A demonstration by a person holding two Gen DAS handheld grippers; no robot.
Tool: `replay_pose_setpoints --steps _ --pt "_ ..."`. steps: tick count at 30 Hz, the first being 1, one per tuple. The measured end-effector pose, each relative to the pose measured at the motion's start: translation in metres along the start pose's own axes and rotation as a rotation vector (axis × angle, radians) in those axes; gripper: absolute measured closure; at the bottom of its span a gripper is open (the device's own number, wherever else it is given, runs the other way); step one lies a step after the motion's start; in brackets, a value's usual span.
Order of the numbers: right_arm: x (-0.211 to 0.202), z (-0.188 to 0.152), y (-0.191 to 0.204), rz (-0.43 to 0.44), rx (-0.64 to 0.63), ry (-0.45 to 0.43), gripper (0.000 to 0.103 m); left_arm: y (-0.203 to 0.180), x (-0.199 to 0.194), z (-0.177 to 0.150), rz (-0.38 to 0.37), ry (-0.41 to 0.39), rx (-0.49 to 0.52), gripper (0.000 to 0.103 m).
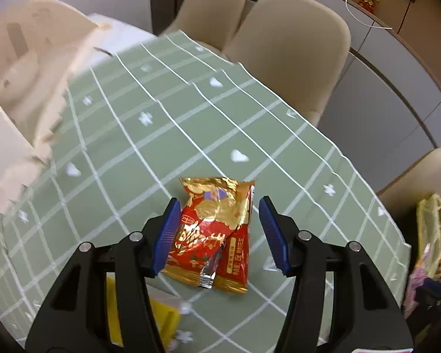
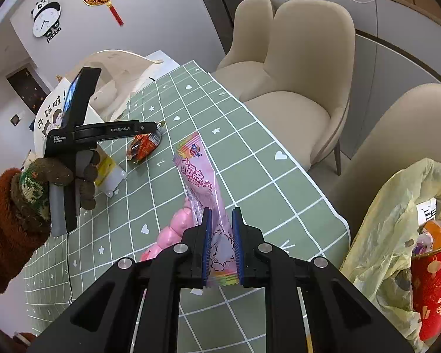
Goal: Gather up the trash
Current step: 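Grasp the red-gold snack packet with the left tool and lift it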
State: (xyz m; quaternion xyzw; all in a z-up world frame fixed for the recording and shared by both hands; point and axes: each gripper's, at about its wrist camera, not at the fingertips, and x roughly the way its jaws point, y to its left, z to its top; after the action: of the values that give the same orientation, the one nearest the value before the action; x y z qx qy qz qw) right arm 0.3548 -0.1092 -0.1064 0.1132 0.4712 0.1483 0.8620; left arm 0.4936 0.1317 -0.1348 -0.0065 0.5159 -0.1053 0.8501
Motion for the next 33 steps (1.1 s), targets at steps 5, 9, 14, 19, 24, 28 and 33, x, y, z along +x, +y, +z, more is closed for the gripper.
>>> replay_pose_setpoints --steps 5,9,14,19,24,28,33 --pt "0.003 0.000 0.000 -0.004 0.002 0.009 0.088 -0.016 -0.004 -0.016 -0.127 0.060 0.029 0.050" --pt "0.007 0.001 0.000 -0.003 0.000 0.013 0.088 -0.031 -0.010 -0.035 -0.091 0.045 0.091 0.050" --pt "0.006 -0.003 0.003 -0.006 -0.002 0.018 0.088 -0.025 -0.005 -0.035 -0.125 0.022 -0.016 0.050" --pt "0.001 -0.009 0.005 -0.015 -0.007 0.018 0.088 -0.031 0.003 -0.034 -0.077 0.036 -0.015 0.066" --pt "-0.013 -0.016 0.009 -0.015 -0.018 0.000 0.088 -0.034 -0.023 -0.047 -0.119 0.038 -0.016 0.081" --pt "-0.028 -0.018 0.015 -0.011 -0.028 -0.025 0.088 -0.035 -0.060 -0.059 -0.119 0.002 -0.005 0.086" --pt "-0.051 -0.021 0.027 -0.002 -0.060 -0.063 0.088 -0.034 -0.107 -0.080 -0.141 -0.037 -0.018 0.091"
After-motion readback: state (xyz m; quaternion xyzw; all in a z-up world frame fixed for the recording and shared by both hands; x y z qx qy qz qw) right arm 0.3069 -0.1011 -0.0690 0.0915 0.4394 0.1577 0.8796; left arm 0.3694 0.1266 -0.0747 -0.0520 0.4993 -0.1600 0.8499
